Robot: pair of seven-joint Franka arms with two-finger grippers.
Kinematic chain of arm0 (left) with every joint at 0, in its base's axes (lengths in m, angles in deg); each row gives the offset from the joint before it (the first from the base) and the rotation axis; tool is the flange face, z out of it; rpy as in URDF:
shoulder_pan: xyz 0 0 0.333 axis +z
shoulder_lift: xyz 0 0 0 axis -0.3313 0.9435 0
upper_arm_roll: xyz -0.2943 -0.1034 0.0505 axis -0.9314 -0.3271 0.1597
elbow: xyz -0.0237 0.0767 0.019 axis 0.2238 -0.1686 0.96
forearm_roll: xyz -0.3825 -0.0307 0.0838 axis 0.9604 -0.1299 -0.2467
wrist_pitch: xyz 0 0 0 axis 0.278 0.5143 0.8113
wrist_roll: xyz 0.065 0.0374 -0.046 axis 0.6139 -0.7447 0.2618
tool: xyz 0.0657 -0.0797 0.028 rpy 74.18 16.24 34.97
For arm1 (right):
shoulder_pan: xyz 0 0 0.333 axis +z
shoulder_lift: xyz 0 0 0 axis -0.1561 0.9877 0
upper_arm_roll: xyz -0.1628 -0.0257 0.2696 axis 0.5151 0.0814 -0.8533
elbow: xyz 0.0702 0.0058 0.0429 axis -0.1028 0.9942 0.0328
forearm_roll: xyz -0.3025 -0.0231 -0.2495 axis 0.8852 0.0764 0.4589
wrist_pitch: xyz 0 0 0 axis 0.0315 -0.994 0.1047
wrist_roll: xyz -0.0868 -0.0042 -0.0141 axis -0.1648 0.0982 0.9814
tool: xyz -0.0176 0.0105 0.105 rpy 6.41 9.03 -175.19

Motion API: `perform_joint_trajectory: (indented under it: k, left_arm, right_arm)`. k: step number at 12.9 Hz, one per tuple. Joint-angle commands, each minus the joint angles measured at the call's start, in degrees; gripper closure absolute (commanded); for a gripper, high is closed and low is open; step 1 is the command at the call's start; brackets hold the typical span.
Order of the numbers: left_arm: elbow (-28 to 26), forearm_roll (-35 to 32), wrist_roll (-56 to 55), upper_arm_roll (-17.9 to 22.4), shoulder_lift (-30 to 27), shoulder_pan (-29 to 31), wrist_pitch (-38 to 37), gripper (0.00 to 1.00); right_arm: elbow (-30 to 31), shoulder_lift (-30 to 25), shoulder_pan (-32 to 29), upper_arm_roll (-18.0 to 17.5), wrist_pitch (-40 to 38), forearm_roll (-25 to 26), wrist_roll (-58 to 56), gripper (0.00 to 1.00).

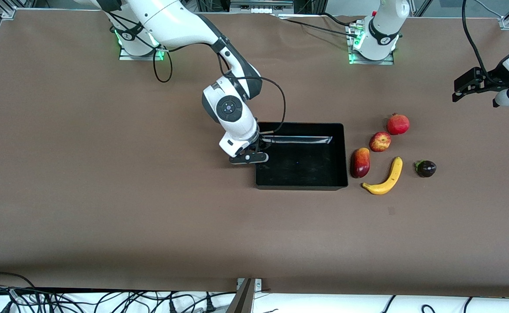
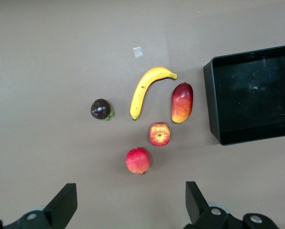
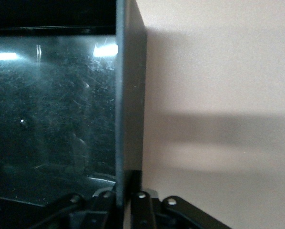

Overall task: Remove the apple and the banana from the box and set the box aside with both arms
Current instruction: 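Grip the tray rim with the right gripper and drag it away from the fruit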

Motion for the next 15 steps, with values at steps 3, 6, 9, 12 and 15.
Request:
perform_joint_trajectory:
  k: [3,6,9,12,15]
  left_arm:
    - [2.13,1.36,0.23,-0.25,0.66,0.25,-0.53,0.0]
    - [2.14,1.36,0.05,-0.43,0.66,0.25,-0.7,0.0]
    - [2.14,1.36,-0.04,-0.43,0.66,0.25,-0.88,0.0]
    - [2.14,1.36,-0.04,-0.6,0.57,0.25,-1.05,0.0]
    - [2.14,1.36,-0.04,-0.78,0.49,0.25,-1.06,0.0]
  right_arm:
    - [-0.95,-5.25,-1.02,2.54,-9.36,-0.47,-1.2,1.0]
    - [-0.87,-11.06,-2.35,8.76,-20.79,-0.81,-4.08,1.0]
    - [2.54,-15.02,-5.59,17.47,-29.07,-2.3,-15.49,1.0]
    - [10.97,-19.06,-10.61,23.53,-28.65,-2.4,-27.36,1.0]
    - [16.43,-20.21,-10.7,32.94,-27.42,-2.75,-40.03,1.0]
